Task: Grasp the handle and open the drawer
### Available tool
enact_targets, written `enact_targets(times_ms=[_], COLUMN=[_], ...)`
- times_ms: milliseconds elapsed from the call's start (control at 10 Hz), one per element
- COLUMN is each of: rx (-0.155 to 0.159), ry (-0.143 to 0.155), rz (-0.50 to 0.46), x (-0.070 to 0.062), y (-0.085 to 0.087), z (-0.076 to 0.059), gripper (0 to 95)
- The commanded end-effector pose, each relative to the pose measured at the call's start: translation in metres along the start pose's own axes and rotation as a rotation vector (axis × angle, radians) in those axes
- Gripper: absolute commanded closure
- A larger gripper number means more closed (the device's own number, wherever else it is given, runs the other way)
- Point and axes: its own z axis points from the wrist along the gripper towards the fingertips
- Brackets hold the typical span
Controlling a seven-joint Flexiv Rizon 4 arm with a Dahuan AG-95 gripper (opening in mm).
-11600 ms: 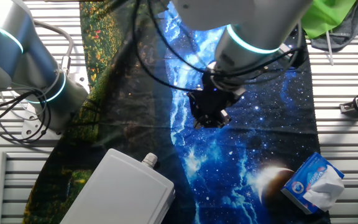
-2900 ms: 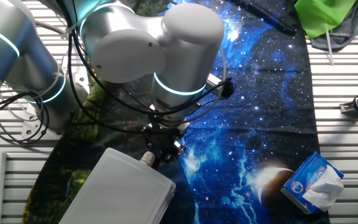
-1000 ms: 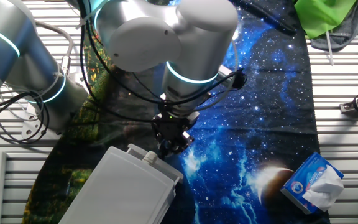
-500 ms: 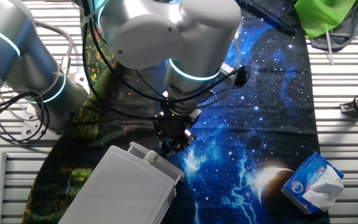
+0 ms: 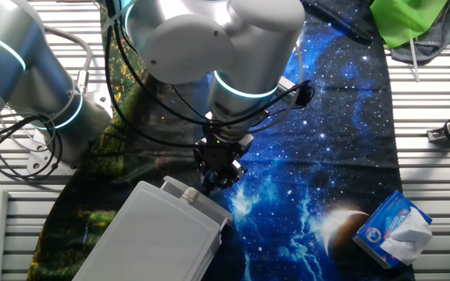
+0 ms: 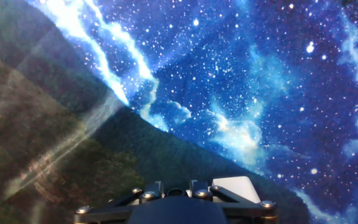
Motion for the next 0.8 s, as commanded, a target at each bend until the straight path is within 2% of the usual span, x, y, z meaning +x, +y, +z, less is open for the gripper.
enact_targets(times_ms=[100,800], rx=[0.003,0.003], ry=[-0.003,-0.015], rz=[0.002,-0.037], x=[-0.0001,-0.0029], y=[-0.0002,0.0046], z=[0.0016,0.0014], gripper=[95.0,95.0])
